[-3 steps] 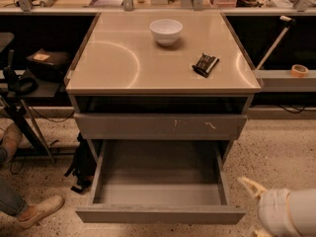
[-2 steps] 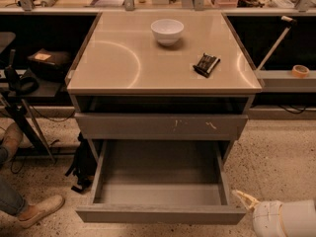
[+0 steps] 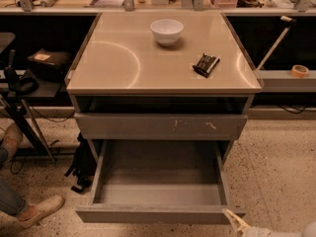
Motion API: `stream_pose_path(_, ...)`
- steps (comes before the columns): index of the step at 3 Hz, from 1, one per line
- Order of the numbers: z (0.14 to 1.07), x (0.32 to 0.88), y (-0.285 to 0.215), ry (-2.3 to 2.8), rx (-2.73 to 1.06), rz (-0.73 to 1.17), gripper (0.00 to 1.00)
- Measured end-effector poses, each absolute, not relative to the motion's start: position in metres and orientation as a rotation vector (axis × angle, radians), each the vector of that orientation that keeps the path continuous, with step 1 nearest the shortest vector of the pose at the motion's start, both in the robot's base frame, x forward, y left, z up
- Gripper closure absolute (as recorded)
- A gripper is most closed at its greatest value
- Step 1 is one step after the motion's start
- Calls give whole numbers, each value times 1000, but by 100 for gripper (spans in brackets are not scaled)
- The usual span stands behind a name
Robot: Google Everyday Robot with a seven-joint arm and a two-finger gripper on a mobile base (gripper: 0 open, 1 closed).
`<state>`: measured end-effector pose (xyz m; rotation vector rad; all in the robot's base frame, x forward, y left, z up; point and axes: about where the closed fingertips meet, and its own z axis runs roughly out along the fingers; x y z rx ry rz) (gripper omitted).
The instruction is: Close middle drawer
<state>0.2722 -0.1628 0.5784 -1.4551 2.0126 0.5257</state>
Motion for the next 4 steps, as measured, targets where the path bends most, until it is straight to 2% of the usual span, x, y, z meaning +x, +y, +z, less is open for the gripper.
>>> stream_pose_path(1, 511, 257, -136, 1987, -1426, 582, 0)
stream_pose_path(2, 451, 271, -121, 2003, -1401, 581, 0)
stream_pose_path(3, 408, 321, -103, 2037, -1396, 542, 0)
stream_pose_path(4, 408, 319, -104, 2037, -1396, 542, 0)
